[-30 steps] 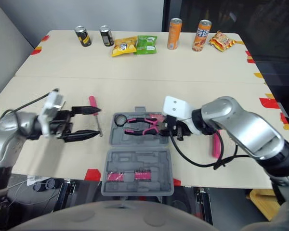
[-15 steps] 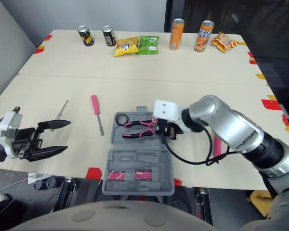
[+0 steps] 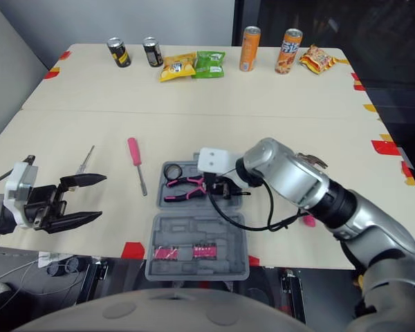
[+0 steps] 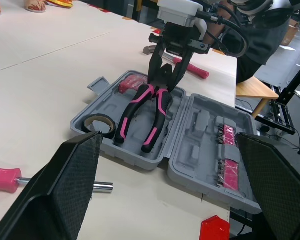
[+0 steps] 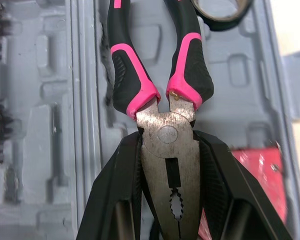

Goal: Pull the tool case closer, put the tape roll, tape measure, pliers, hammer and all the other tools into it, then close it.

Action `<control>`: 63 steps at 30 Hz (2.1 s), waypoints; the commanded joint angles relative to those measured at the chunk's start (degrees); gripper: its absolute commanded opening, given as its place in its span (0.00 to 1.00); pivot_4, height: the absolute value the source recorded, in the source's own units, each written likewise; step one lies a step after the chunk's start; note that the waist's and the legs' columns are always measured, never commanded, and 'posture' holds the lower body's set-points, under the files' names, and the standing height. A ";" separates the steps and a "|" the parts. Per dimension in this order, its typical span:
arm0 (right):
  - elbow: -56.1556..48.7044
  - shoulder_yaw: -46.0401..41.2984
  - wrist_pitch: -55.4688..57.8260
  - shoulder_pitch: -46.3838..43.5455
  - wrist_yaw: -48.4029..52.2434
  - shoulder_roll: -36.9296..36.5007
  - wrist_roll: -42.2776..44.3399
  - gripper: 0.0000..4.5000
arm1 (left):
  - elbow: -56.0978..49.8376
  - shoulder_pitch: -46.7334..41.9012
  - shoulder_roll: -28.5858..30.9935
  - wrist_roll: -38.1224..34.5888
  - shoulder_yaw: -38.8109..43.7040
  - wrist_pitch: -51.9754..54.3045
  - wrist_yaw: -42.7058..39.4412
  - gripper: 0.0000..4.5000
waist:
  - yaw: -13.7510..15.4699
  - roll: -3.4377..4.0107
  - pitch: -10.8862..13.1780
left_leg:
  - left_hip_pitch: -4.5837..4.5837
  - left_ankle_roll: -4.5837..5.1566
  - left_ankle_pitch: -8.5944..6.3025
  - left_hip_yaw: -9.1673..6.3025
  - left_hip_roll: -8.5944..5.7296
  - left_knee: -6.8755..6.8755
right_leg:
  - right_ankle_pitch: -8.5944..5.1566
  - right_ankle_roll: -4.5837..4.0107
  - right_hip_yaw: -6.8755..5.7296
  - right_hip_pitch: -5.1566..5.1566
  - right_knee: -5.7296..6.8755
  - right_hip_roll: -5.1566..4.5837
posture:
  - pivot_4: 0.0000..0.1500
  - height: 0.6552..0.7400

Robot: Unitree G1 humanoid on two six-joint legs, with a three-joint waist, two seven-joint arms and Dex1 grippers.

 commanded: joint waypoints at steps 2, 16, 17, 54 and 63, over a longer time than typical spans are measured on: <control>-0.75 0.99 0.14 -1.09 0.07 1.09 -1.44 0.23 | -1.21 0.43 -0.28 0.32 0.47 -0.85 -1.06 1.00 | 0.00 -0.01 0.00 | 0.00 0.00 0.00 0.00 0.00 0.01 | 0.00 0.00 0.00 0.00 0.00 0.00 | 1.00 1.00; 1.00 -2.90 -6.18 2.03 1.37 2.42 -1.09 0.72 | -2.65 0.75 -1.02 0.28 -0.13 -0.13 -0.63 1.00 | -0.05 -0.01 -0.01 | 0.02 -0.01 0.00 0.00 0.00 0.05 | 0.01 0.00 0.01 0.01 0.07 0.00 | 1.00 1.00; 0.99 -3.97 -6.89 2.45 1.54 2.57 -0.49 0.72 | -2.71 0.74 -1.02 0.25 -0.15 -0.06 -0.61 1.00 | -0.04 -0.01 -0.01 | 0.02 -0.01 0.00 0.00 0.00 0.06 | 0.01 0.00 0.01 0.01 0.08 0.00 | 1.00 1.00; 41.38 -3.76 -30.66 15.69 6.31 14.96 -10.80 0.00 | -6.60 1.69 -2.78 0.40 -1.23 2.71 2.92 1.00 | -0.94 0.30 -1.11 | 1.73 -0.46 -0.32 0.16 0.06 -0.50 | -0.14 -0.19 0.01 1.56 -0.23 0.00 | 1.00 1.00; 39.09 -9.72 -37.13 16.47 4.02 16.38 -7.28 0.00 | -7.24 3.99 -4.85 2.69 -1.33 2.36 8.26 1.00 | -0.94 0.30 -2.29 | 2.20 -0.56 -0.36 0.16 -0.01 -0.89 | -0.38 -0.28 0.03 1.93 -0.40 0.00 | 1.00 1.00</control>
